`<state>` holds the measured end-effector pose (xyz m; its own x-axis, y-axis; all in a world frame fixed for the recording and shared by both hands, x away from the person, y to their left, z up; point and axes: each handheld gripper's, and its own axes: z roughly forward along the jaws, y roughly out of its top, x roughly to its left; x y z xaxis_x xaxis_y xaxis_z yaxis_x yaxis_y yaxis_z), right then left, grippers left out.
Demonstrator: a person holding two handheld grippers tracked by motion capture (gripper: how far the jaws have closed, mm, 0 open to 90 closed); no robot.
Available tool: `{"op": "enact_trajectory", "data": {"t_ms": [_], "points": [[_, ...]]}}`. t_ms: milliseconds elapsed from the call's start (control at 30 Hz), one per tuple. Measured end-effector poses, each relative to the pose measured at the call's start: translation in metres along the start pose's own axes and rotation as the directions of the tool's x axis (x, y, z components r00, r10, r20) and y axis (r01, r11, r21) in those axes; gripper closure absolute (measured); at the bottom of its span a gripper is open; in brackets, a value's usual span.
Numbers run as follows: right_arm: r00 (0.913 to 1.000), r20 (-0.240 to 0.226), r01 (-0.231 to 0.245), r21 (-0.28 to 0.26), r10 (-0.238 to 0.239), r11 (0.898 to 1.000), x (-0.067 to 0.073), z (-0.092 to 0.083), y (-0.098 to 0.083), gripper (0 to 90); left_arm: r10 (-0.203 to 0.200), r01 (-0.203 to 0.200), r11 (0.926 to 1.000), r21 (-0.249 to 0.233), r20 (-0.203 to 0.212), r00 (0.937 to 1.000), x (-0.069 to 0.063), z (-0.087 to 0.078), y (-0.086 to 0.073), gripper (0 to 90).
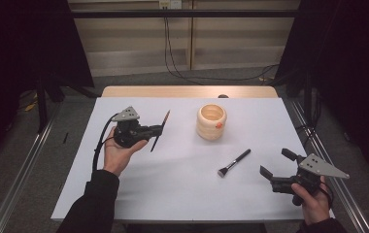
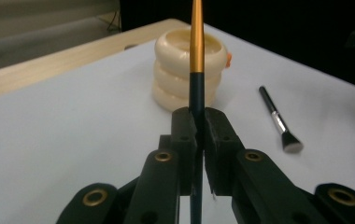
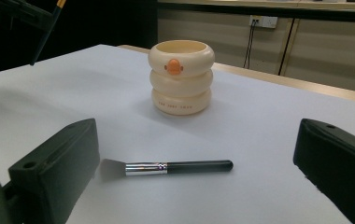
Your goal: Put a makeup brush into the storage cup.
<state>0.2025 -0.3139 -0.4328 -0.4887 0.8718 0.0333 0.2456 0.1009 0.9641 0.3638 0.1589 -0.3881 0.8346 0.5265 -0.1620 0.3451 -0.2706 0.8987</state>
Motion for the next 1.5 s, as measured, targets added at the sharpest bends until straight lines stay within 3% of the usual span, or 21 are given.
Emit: {"op": "enact_trajectory", "data": {"t_ms": [67,167,200,267,467,500,533,567,600,867,933,1033,1067,1233,1467,1500], "points": [[1.0000,-0.002,-0.001,0.000,0.001,1.000,0.000,0.000,0.000,0.1,0.008,-0.008,0.9985,-0.054,0.001,1.0000,-0.003,-0.002,0.001,83.5],[1.0000,-0.004,-0.001,-0.001,0.001,1.000,0.000,0.000,0.000,0.1,0.033,-0.035,0.9952,-0.091,-0.025,0.9991,-0.006,-0.008,0.003,83.6],[1.0000,-0.002,-0.001,-0.001,0.001,1.000,0.000,0.000,0.000,0.1,0.025,-0.024,0.9932,-0.114,0.001,0.9997,-0.006,-0.009,0.003,83.5],[1.0000,0.000,0.000,-0.003,0.000,1.000,0.000,0.000,0.000,0.1,0.050,-0.050,0.9903,-0.130,-0.007,0.9987,-0.008,-0.012,0.004,83.5],[1.0000,-0.004,-0.001,-0.002,0.001,1.000,0.000,-0.001,0.000,0.0,0.021,-0.027,0.9828,-0.182,-0.034,0.9992,-0.006,-0.018,0.001,83.5],[1.0000,-0.003,0.000,-0.003,0.000,1.000,0.000,-0.001,0.000,0.1,0.030,-0.039,0.9799,-0.196,-0.050,0.9983,-0.005,-0.018,0.000,83.5],[1.0000,-0.001,0.000,-0.005,0.000,1.000,0.000,0.000,0.000,0.0,0.037,-0.049,0.9817,-0.184,-0.067,0.9970,-0.005,-0.019,0.000,83.5],[1.0000,0.000,-0.005,-0.006,0.005,1.000,0.000,0.000,0.000,0.1,0.026,-0.033,0.9813,-0.190,-0.038,0.9989,-0.005,-0.018,0.000,83.6],[1.0000,0.000,-0.006,-0.006,0.006,1.000,0.000,0.000,0.000,0.1,0.039,-0.047,0.9805,-0.191,-0.046,0.9982,-0.004,-0.018,-0.001,83.5],[1.0000,-0.004,-0.002,-0.003,0.002,1.000,0.000,0.000,0.000,0.1,0.025,-0.030,0.9818,-0.187,-0.028,0.9993,-0.005,-0.018,-0.001,83.6],[1.0000,-0.002,-0.003,-0.005,0.003,1.000,0.000,0.000,0.000,0.1,0.018,-0.024,0.9836,-0.179,-0.038,0.9991,-0.008,-0.018,-0.001,83.5],[1.0000,-0.005,-0.003,-0.007,0.003,1.000,-0.001,0.000,0.000,0.0,0.019,-0.022,0.9811,-0.192,-0.015,0.9997,-0.011,-0.019,-0.001,83.6],[1.0000,-0.002,-0.007,-0.008,0.007,1.000,0.000,0.000,0.000,0.0,0.023,-0.030,0.9819,-0.187,-0.037,0.9990,-0.012,-0.020,-0.001,83.5],[1.0000,-0.003,-0.004,-0.021,0.004,1.000,-0.001,0.000,0.001,0.0,0.029,-0.034,0.9815,-0.188,-0.030,0.9991,-0.018,-0.022,-0.001,83.5],[1.0000,-0.001,-0.003,-0.027,0.003,1.000,0.000,0.000,0.001,0.0,0.035,-0.035,0.9803,-0.195,-0.003,0.9994,-0.026,-0.024,-0.001,83.5],[1.0000,0.000,0.000,-0.024,0.000,1.000,0.000,0.000,0.001,0.0,0.025,-0.021,0.9784,-0.206,0.017,0.9995,-0.028,-0.023,-0.002,83.6]]}}
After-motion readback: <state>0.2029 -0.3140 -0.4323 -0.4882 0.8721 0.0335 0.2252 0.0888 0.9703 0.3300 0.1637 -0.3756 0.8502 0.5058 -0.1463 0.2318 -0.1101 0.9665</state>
